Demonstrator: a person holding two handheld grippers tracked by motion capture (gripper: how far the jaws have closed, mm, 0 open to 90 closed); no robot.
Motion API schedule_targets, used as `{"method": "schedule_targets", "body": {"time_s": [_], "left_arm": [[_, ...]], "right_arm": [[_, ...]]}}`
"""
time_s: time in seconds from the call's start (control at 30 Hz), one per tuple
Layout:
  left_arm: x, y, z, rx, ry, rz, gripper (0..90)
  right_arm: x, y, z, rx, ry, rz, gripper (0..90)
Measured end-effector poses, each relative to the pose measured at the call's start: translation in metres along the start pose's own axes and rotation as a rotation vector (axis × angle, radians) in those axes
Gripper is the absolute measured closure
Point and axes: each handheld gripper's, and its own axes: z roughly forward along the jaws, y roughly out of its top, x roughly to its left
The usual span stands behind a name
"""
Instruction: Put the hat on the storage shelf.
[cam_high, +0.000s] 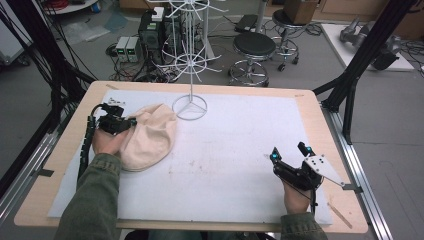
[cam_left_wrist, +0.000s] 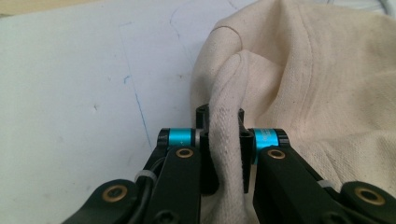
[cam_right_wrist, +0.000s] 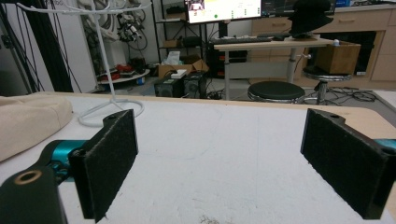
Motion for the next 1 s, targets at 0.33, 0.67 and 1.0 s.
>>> {"method": "schedule_targets", "body": {"time_s": [0.33,0.67,1.0], "left_arm": [[-0.004,0.005,-0.019,-0.05,-0.011,-0.01,85.3],[-0.024,0.009,-0.053,-0.171,-0.012,0.073,85.3],[-0.054,0.007,-0.08,-0.31,0.001,0.132,85.3]], "right_arm": [[0.0,0.0,-0.001,0.002,-0.001,0.007,10.2],[0.001,0.0,0.0,0.009,0.003,0.004,10.2],[0.001,0.0,-0.001,0.008,-0.002,0.006,10.2]]}}
